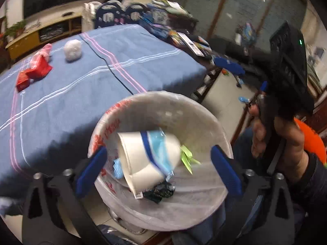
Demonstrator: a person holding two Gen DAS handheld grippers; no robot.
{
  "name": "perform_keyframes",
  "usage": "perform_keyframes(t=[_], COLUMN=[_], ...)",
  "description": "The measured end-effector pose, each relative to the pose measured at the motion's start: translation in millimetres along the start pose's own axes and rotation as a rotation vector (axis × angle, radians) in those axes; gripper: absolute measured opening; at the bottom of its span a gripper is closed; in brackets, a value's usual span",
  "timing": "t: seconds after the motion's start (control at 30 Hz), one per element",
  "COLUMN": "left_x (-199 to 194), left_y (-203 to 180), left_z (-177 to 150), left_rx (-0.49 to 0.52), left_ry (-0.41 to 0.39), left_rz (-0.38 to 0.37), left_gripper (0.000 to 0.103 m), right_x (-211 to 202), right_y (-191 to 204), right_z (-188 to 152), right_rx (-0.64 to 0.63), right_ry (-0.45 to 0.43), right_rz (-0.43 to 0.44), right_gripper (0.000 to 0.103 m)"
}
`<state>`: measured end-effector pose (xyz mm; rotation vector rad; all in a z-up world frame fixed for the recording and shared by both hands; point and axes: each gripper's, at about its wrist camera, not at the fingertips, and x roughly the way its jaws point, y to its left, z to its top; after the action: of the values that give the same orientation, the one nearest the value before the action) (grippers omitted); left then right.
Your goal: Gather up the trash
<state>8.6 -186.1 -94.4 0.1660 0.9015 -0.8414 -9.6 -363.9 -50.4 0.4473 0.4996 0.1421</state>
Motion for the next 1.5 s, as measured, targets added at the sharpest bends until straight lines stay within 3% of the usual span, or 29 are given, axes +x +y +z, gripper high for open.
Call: perform_keyframes(t=[0.1,0.23,0.33,0.4,0.5,0.57,0.8,1.27,1.5], left_x=[-19,-45,-52,-47,-38,-37,-35,-32,-33], left_y=[18,50,77,96,119,126,116,114,125], left_z=[5,2,-7,-9,-14,-17,-17,-13,13], left_rx=[-0.062,-0.195,-0.312,-0.380,-0.487,-0.525,-0.474,-0.469,-0.455], left_ry=[-0.071,-0.175,-0.157,-0.107,-0.032,-0.023,-0.027,-0.019,-0.052], left_rz=[0.071,0.366,0.538,0.587,0.548,0.526,0.523,0.508,0.509], left_gripper=[0.100,0.100,0.100,0.100,0.100,0.100,0.100,0.100,0.100], right_x=[1,4,8,10,13,15,18,22,26], right_y=[5,15,21,25,29,30,31,34,33], right_z=[-4,-8,-11,-13,-16,-17,-20,-22,-25], right_rx=[-0.033,-0.086,-0.120,-0.140,-0.165,-0.174,-0.181,-0.191,-0.197], right_ry=[0.008,0.024,0.038,0.048,0.061,0.072,0.083,0.102,0.119], right_rz=[-0.005,-0.010,-0.017,-0.023,-0.030,-0.034,-0.044,-0.049,-0.058], right_gripper=[0.097,0.097,0.097,0.097,0.097,0.097,0.097,0.097,0.097])
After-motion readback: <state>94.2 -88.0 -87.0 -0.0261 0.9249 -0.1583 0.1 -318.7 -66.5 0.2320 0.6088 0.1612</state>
